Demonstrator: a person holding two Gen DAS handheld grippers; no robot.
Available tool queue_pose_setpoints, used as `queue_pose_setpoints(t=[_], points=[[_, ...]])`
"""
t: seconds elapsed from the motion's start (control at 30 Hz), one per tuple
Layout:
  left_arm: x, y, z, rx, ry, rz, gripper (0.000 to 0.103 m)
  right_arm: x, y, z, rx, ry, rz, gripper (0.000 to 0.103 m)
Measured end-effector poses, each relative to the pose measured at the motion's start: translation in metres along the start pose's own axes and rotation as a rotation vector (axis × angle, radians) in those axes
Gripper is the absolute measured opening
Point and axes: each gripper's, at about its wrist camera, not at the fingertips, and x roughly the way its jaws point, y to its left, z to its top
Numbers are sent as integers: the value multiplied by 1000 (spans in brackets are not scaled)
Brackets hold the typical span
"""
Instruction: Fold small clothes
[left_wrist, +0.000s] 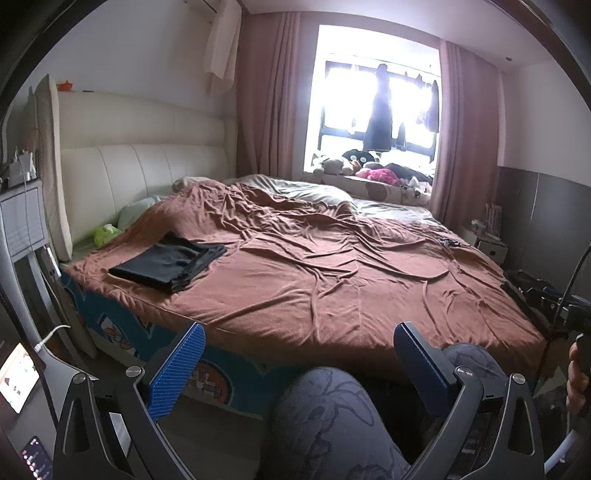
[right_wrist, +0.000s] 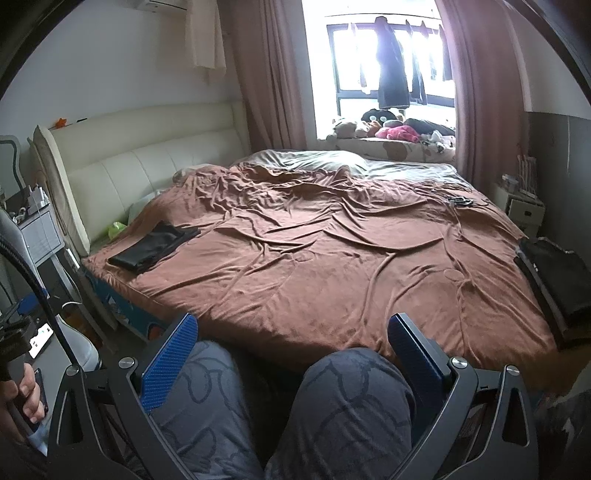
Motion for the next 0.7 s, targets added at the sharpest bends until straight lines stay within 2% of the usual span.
queue_pose_setpoints(t=[0.7], points=[[-20,-2,-2,6,-35,11,103,-7,1,-6,15,-3,1,103]])
